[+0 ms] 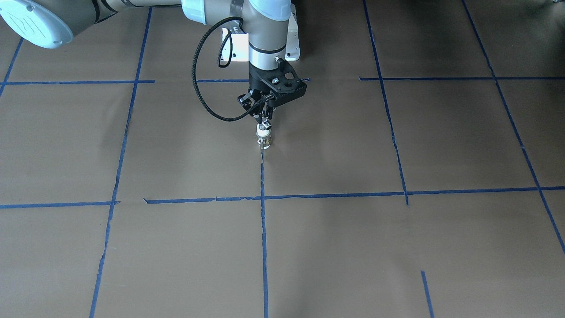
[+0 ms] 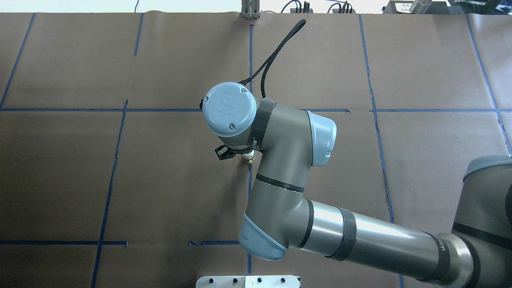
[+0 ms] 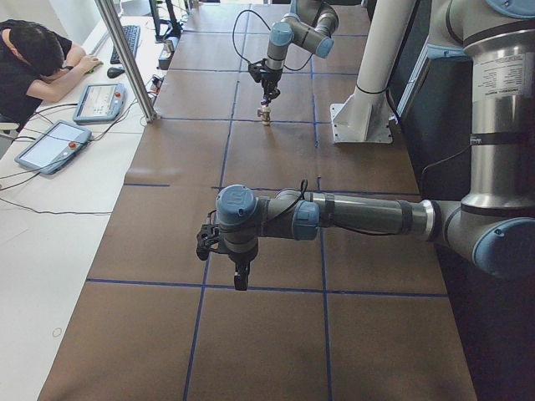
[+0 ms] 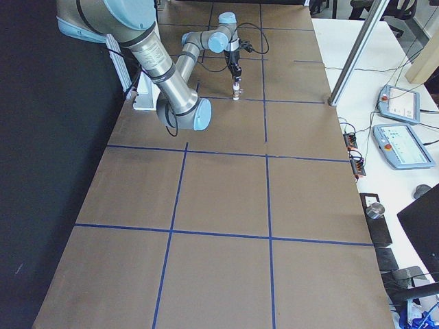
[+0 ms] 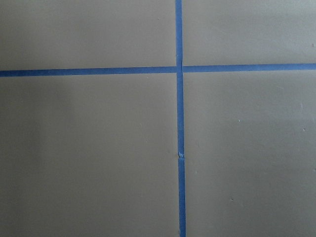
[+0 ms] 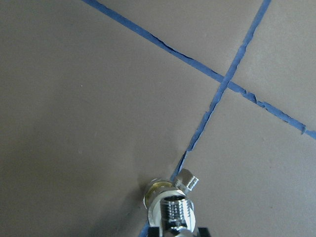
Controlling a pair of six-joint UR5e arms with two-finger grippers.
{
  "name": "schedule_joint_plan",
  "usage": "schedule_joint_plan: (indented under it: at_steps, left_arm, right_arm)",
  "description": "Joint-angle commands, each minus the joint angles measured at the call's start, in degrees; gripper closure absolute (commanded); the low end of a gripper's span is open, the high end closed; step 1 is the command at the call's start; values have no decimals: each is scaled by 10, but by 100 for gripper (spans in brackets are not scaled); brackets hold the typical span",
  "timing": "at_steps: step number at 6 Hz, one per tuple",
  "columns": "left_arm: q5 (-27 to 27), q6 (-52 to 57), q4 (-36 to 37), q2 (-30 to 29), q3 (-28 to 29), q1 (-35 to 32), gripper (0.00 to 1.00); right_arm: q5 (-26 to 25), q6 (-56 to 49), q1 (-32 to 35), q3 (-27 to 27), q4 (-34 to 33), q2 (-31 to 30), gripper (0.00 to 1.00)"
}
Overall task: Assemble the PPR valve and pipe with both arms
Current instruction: 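Lower the chrome valve body onto the pipe and press it in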
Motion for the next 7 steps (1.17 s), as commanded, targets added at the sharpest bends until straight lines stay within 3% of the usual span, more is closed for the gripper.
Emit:
schedule_joint_plan:
  at_steps: [1, 4, 5, 7]
  left_arm:
    - [0, 0, 0, 0, 1, 0, 0]
    - [0, 0, 0, 0, 2, 0, 0]
    - [0, 0, 0, 0, 2, 0, 0]
    - [0, 0, 0, 0, 0, 0, 0]
  right_arm:
    - [0, 0, -3, -1, 2, -4, 100]
    - [0, -1, -2, -4, 4, -5, 96]
    - [0, 0, -2, -4, 4, -4, 85]
    - [0, 0, -2, -6, 4, -3, 84]
